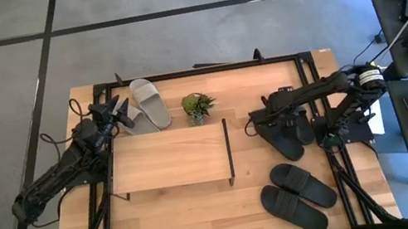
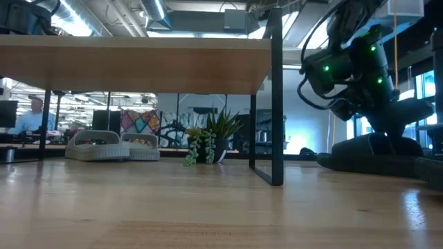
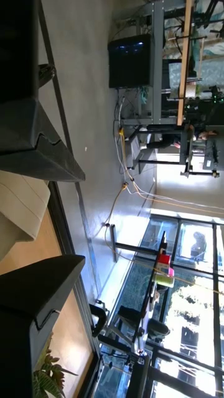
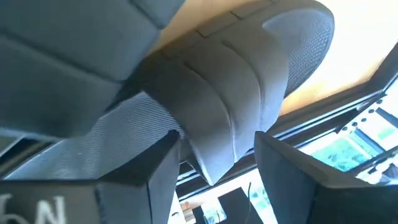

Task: Pick and place slides into the shelf
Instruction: Put the black slide on the shelf

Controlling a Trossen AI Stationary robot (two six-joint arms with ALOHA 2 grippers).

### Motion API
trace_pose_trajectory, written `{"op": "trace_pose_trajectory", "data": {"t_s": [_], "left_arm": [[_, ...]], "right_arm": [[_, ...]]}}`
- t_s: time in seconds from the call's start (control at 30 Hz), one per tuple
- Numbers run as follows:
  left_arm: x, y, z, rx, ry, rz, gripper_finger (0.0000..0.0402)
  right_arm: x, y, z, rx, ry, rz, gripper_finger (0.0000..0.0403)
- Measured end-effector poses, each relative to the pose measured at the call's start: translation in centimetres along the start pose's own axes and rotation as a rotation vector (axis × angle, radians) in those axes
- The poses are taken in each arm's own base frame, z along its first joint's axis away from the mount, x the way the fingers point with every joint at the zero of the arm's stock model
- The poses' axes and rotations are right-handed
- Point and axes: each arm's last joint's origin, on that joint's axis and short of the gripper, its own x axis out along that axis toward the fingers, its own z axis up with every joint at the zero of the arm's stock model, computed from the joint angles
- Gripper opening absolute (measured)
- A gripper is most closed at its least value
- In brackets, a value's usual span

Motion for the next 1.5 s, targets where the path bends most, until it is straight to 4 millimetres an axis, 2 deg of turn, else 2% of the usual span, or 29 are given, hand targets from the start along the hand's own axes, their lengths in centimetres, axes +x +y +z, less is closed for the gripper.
{"op": "trace_pose_trajectory", "data": {"t_s": [0.23,0.53,0.8,0.93,1.03,1.23,1.5], "left_arm": [[0.0,0.0,0.0,0.000,0.000,0.000,0.0195],[0.0,0.0,0.0,0.000,0.000,0.000,0.0195],[0.0,0.0,0.0,0.000,0.000,0.001,0.0195],[0.0,0.0,0.0,0.000,0.000,0.000,0.0195],[0.0,0.0,0.0,0.000,0.000,0.000,0.0195],[0.0,0.0,0.0,0.000,0.000,0.000,0.0195],[0.0,0.0,0.0,0.000,0.000,0.000,0.0195]], "right_arm": [[0.8,-0.1,0.5,0.000,0.046,0.001,0.0139],[0.4,-0.3,0.5,0.003,0.039,-0.002,0.0018],[-0.5,-0.7,-0.2,0.029,0.006,0.017,0.0015],[-2.7,-1.8,-1.5,0.110,0.023,0.020,0.0013],[-5.0,-2.9,-2.7,0.241,0.049,0.020,0.0013],[-9.7,-4.3,-3.1,0.478,-0.125,0.195,0.0013],[-17.4,-4.9,-4.1,0.551,-0.414,0.303,0.0013]]}}
